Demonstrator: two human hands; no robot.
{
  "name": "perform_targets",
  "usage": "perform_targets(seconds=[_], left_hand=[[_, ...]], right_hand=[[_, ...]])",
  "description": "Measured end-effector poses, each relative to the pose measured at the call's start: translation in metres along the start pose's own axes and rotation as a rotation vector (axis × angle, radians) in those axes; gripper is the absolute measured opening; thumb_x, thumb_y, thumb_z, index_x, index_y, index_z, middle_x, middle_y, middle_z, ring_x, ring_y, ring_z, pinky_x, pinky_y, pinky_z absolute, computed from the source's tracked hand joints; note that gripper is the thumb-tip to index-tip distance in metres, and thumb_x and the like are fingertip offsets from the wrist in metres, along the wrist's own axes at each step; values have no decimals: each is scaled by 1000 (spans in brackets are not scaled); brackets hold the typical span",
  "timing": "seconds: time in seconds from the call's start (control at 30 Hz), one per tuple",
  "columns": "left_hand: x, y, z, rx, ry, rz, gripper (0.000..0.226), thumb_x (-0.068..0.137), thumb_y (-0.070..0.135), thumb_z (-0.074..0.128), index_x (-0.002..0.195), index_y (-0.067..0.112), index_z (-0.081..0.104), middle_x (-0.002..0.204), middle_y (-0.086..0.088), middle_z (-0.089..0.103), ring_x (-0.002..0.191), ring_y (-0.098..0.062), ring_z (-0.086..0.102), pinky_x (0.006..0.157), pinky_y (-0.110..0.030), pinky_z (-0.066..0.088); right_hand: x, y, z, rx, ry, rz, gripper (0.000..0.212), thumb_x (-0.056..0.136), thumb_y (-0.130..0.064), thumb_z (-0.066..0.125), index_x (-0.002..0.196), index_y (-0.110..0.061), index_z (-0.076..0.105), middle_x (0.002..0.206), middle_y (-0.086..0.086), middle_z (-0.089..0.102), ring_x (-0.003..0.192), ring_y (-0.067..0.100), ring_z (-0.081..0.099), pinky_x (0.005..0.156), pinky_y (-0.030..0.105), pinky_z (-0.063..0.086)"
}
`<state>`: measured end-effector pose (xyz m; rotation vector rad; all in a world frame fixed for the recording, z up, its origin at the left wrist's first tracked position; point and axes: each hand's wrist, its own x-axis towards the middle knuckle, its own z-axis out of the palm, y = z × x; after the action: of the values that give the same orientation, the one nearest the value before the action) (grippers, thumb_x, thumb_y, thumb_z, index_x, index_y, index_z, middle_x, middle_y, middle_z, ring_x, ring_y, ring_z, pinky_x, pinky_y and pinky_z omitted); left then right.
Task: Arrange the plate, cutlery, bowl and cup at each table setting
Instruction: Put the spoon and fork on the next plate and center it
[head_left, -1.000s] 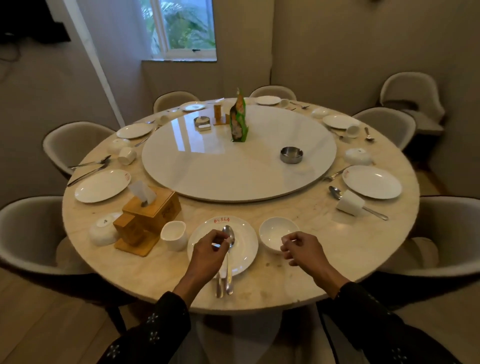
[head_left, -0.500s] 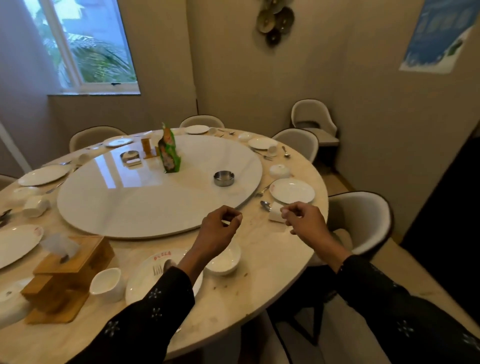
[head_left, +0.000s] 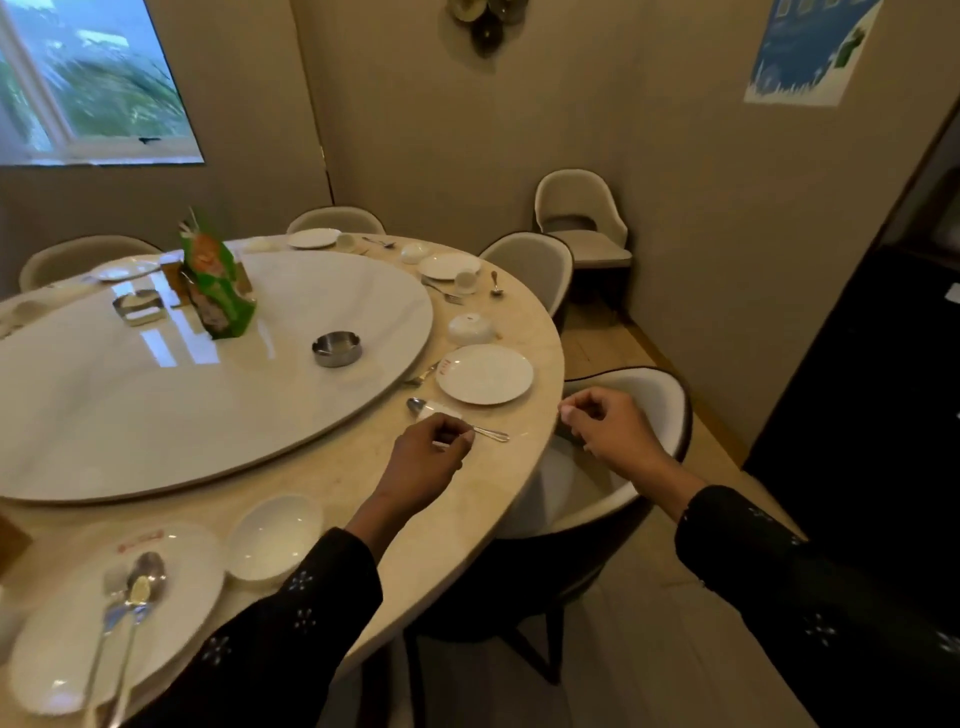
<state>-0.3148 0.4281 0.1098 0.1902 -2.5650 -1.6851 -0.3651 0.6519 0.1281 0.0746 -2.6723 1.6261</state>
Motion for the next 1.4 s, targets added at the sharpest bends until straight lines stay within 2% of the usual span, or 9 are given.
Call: perform_targets(seconds=[0.07, 0.3, 0.5, 0.83, 1.0, 1.17, 1.23, 1.3, 1.4], left_hand=[[10, 4, 25, -8, 7, -21, 16, 93, 30, 60, 101, 18, 67, 96, -4, 69, 75, -13, 64, 54, -10, 42], [25, -12, 74, -28, 101, -139, 14, 93, 28, 60, 100, 18, 67, 97, -3, 68, 76, -16, 66, 54, -12, 43], [45, -44, 91, -76, 232, -292, 11, 94, 30, 59, 97, 23, 67, 97, 0, 68, 80, -17, 68, 62, -21, 45], [111, -77, 142, -164, 510, -462, 9, 93, 27, 60, 97, 21, 66, 95, 2, 68, 79, -15, 68, 55, -11, 45], [141, -80, 152, -192, 675, -531, 4, 92, 25, 62, 93, 26, 65, 95, 3, 68, 85, -16, 66, 78, -31, 56], [164, -77, 165, -125, 877, -606, 12, 93, 25, 61, 104, 22, 64, 97, 8, 63, 84, -3, 58, 64, -11, 43], [174, -76, 176, -114, 988, -646, 17, 92, 23, 62, 109, 21, 64, 98, 7, 64, 83, -3, 58, 63, -10, 41], [185, -72, 190, -111, 1096, -669, 19, 92, 22, 62, 111, 23, 64, 100, 6, 66, 85, -4, 60, 68, -15, 47], [207, -67, 209, -21, 1232, -782, 19, 90, 24, 62, 110, 24, 62, 106, 4, 66, 93, -13, 62, 87, -34, 53]], right_hand=[[13, 13, -14, -8, -39, -2, 11, 94, -21, 60, 99, -14, 67, 88, -5, 66, 81, 7, 60, 69, 22, 51], [62, 57, -16, -3, -160, 26, 11, 92, -26, 62, 97, -20, 69, 91, -6, 68, 88, 10, 62, 81, 30, 52], [102, 77, 15, -18, -337, 25, 12, 93, -21, 61, 101, -15, 69, 94, -3, 66, 88, 8, 59, 67, 16, 43], [197, 100, 61, -142, -582, -7, 9, 91, -23, 63, 94, -18, 70, 89, -7, 68, 85, 7, 62, 63, 14, 42], [242, 94, 82, -150, -695, -79, 9, 91, -21, 62, 94, -16, 69, 87, -6, 67, 82, 7, 61, 65, 14, 41], [277, 88, 107, -167, -853, -206, 11, 91, -21, 61, 95, -17, 70, 92, -6, 69, 86, 5, 61, 67, 11, 41], [291, 85, 115, -160, -918, -248, 12, 92, -21, 60, 98, -18, 70, 93, -7, 68, 87, 5, 61, 69, 12, 43], [304, 83, 121, -147, -980, -294, 12, 92, -21, 60, 99, -19, 70, 96, -6, 69, 89, 7, 63, 76, 17, 48], [322, 87, 119, -137, -1059, -336, 14, 93, -21, 60, 102, -18, 70, 99, -4, 70, 92, 10, 64, 87, 27, 52]])
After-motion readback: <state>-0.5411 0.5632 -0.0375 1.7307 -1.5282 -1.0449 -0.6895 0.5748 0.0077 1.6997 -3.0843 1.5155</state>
